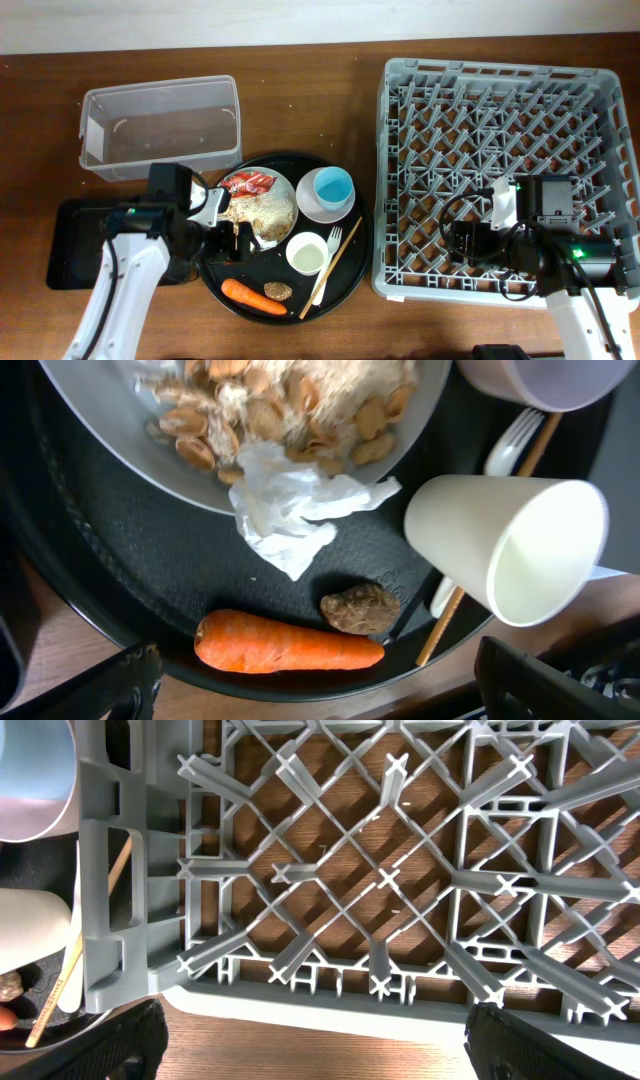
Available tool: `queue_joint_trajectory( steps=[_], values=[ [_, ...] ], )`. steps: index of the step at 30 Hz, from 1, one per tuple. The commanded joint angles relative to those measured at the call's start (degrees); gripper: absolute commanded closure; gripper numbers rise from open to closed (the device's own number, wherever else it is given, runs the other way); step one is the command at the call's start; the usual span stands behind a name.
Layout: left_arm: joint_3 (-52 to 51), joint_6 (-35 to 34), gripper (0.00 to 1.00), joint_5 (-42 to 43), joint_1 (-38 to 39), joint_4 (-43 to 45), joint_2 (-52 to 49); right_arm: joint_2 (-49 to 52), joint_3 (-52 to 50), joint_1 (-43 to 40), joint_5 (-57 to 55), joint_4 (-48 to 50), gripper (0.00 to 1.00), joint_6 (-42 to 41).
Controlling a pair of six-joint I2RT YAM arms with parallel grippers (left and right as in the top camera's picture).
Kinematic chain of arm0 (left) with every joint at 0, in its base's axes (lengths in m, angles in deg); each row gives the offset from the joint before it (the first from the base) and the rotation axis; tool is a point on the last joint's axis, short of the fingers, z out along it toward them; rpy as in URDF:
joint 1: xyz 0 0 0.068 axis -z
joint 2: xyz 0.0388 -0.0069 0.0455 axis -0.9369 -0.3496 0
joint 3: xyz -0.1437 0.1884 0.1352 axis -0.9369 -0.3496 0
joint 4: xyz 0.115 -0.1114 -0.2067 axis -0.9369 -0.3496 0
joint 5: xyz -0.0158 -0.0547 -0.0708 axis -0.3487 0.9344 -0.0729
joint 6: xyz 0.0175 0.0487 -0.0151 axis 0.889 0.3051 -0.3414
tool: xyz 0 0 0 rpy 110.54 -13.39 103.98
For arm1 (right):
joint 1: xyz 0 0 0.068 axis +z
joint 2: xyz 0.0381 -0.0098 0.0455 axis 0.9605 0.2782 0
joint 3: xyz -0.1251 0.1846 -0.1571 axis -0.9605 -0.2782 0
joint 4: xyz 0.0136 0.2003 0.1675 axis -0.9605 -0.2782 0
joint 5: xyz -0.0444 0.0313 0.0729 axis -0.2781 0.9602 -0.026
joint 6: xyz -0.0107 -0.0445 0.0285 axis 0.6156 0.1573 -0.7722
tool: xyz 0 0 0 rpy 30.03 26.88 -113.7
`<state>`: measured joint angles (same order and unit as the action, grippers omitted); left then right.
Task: Sort waste into correct bins and load items into the dishwasher rack
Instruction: 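Reach the left gripper to the plate and grasp the white tissue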
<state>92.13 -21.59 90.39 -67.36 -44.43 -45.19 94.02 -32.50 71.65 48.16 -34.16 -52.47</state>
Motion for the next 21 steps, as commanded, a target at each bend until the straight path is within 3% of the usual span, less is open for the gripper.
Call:
queue_joint_trajectory(
  steps=[1,4,6,10,21],
  values=[
    [1.0,-1.0,0.01,0.6,-0.1,0.3,-4.5,-0.1,1.1,0.3,0.5,0.0,0.02,-0.5],
    [1.0,-1.0,0.09,0.6,-0.1,1.4,-7.1,-0.1,1.1,0.3,0.5,0.0,0.02,-0.5],
    [1.0,-1.0,0.29,0.7,-0.1,2.5,-8.6,-0.1,1.1,0.3,0.5,0.0,0.02,-0.5],
    [1.0,-1.0,0.43,0.7,-0.1,3.7,-10.3,-0.1,1.1,0.3,0.5,0.0,0.02,-0.5],
    [1.0,-1.0,0.54,1.2,3.2,7.4,-13.2,-0.1,1.1,0.3,0.5,0.0,0.02,-0.5]
  ],
)
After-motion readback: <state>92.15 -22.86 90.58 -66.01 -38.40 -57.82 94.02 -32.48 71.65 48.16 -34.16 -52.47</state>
